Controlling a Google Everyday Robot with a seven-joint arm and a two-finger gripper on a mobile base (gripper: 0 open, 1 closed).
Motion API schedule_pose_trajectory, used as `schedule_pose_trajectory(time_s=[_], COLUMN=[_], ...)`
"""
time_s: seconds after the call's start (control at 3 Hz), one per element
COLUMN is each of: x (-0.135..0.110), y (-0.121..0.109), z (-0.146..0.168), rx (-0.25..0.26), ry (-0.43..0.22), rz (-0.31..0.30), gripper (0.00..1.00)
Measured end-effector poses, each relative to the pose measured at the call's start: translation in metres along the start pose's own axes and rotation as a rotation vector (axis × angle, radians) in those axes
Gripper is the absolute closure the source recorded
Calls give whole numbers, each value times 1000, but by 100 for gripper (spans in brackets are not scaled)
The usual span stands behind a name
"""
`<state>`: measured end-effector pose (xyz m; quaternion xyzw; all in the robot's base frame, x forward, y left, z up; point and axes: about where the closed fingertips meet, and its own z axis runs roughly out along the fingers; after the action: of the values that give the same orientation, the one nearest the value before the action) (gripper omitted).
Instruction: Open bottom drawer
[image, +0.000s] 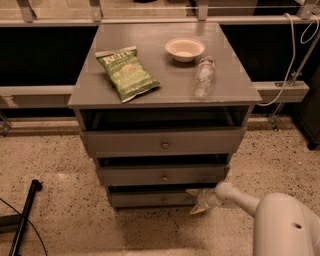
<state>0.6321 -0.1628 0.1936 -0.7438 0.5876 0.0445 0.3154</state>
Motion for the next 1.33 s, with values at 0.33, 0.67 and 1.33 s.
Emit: schedule_pose_trajectory(time_s=[0.33,0.67,1.33], x=[-10,-17,2], y=[3,2,-7], z=[-9,-14,5], rx=[13,32,21], ry=[-40,-70,-22], rz=[-7,-15,-7], gripper=[11,0,0])
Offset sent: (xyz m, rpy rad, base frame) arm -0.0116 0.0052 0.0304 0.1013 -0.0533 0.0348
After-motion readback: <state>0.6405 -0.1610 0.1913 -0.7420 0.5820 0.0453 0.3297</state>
